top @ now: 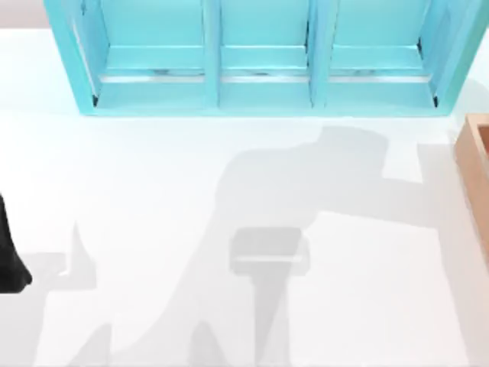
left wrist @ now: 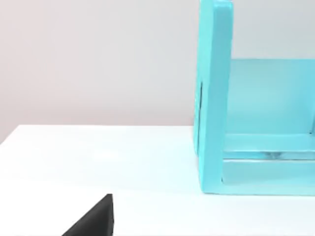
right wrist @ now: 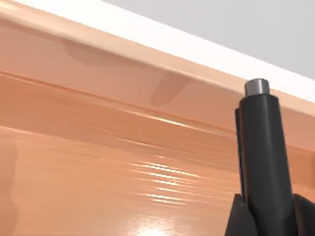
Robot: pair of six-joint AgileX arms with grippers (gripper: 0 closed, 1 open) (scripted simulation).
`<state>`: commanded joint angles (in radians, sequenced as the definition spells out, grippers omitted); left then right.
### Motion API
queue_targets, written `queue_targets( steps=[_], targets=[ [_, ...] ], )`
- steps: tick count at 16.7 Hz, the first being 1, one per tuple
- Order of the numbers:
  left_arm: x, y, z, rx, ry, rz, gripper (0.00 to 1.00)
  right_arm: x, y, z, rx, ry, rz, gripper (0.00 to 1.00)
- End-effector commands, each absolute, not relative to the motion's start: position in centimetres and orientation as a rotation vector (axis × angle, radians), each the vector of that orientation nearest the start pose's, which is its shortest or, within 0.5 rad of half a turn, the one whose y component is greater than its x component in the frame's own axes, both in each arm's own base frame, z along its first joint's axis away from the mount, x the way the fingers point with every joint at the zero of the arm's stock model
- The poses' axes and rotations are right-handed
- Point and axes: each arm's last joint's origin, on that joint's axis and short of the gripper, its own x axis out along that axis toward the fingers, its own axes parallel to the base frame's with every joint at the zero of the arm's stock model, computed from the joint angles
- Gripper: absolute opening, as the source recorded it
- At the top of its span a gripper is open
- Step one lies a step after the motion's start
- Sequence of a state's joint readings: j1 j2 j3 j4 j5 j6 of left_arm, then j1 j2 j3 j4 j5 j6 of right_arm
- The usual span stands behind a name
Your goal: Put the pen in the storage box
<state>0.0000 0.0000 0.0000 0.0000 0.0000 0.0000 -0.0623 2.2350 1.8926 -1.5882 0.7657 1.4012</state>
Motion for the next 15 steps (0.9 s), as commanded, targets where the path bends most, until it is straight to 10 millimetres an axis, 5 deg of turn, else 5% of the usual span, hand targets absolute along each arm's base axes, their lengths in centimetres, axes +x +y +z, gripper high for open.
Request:
queue_targets(
  steps=[3, 10, 15],
  targets=[
    [10.6, -0.1, 16.0, 0.0, 0.0, 0.0, 1.0, 40.2, -5.6, 18.8, 0.243, 1.016, -1.654, 0.0],
    [10.6, -0.1, 16.0, 0.0, 0.0, 0.0, 1.0, 40.1, -5.4, 18.7, 0.248, 1.009, -1.646, 0.0],
    [10.6, -0.1, 16.0, 0.0, 0.0, 0.0, 1.0, 39.1, -5.4, 16.5, 0.241, 1.016, -1.65, 0.0]
  ],
)
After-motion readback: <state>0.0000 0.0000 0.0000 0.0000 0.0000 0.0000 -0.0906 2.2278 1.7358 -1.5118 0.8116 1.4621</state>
